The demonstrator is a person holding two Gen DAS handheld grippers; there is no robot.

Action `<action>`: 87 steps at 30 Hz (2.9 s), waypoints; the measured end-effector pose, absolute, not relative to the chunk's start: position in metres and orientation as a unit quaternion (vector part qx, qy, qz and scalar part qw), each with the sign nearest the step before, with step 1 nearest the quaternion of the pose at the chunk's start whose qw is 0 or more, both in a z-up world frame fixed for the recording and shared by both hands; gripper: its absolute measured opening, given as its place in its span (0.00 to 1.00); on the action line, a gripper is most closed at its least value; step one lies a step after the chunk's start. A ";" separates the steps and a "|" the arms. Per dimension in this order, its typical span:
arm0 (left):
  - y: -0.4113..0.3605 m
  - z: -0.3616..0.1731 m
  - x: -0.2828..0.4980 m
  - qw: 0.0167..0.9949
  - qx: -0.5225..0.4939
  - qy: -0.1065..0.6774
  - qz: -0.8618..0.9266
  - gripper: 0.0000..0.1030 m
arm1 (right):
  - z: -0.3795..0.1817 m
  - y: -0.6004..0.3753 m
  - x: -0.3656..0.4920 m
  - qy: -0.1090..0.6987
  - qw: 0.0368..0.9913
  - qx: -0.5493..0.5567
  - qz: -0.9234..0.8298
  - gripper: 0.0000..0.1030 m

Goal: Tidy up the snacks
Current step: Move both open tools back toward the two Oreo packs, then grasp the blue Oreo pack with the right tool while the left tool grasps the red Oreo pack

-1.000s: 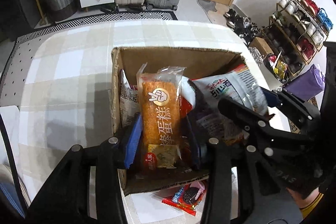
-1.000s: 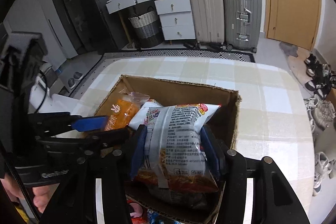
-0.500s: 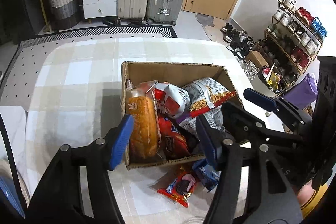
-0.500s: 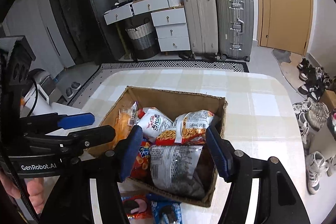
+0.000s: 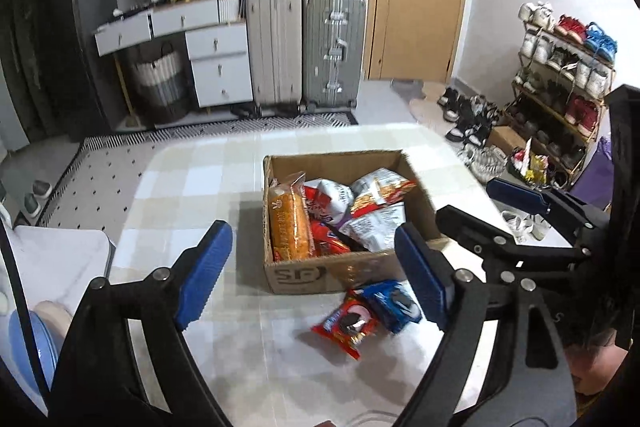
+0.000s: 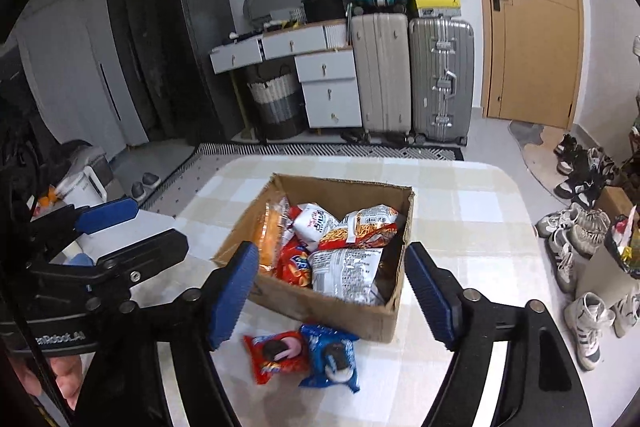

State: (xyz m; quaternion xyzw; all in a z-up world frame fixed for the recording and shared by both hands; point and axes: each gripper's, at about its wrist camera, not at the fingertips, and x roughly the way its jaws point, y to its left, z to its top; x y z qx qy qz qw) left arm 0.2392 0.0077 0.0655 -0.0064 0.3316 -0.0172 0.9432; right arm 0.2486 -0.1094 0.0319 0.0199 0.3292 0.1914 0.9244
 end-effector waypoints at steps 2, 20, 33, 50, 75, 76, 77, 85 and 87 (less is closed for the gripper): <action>0.005 0.077 0.219 0.947 -0.006 0.320 -0.017 0.85 | 0.040 -0.115 0.235 0.320 0.928 0.026 0.189 0.83; -0.013 0.122 0.035 0.966 -0.023 0.257 -0.018 1.00 | 0.074 -0.138 0.081 0.249 0.942 0.046 0.218 0.97; -0.006 0.082 -0.055 0.967 -0.005 0.255 0.003 1.00 | 0.043 -0.129 0.012 0.244 0.940 0.042 0.234 0.98; 0.036 -0.036 0.059 0.935 -0.061 0.349 0.024 1.00 | -0.035 -0.122 0.084 0.319 0.925 0.031 0.204 0.99; 0.057 -0.130 0.263 0.876 -0.173 0.450 -0.016 1.00 | -0.139 -0.090 0.258 0.477 0.861 0.035 0.173 0.91; 0.055 -0.131 0.261 0.876 -0.174 0.449 -0.017 1.00 | -0.140 -0.091 0.259 0.477 0.861 0.039 0.174 0.89; 0.055 -0.130 0.259 0.877 -0.175 0.448 -0.016 1.00 | -0.139 -0.091 0.259 0.477 0.861 0.038 0.173 0.85; 0.053 -0.138 0.261 0.874 -0.182 0.451 -0.009 1.00 | -0.136 -0.088 0.255 0.482 0.847 0.066 0.216 0.47; 0.053 -0.137 0.258 0.876 -0.181 0.448 -0.005 0.99 | -0.137 -0.090 0.254 0.482 0.845 0.074 0.218 0.44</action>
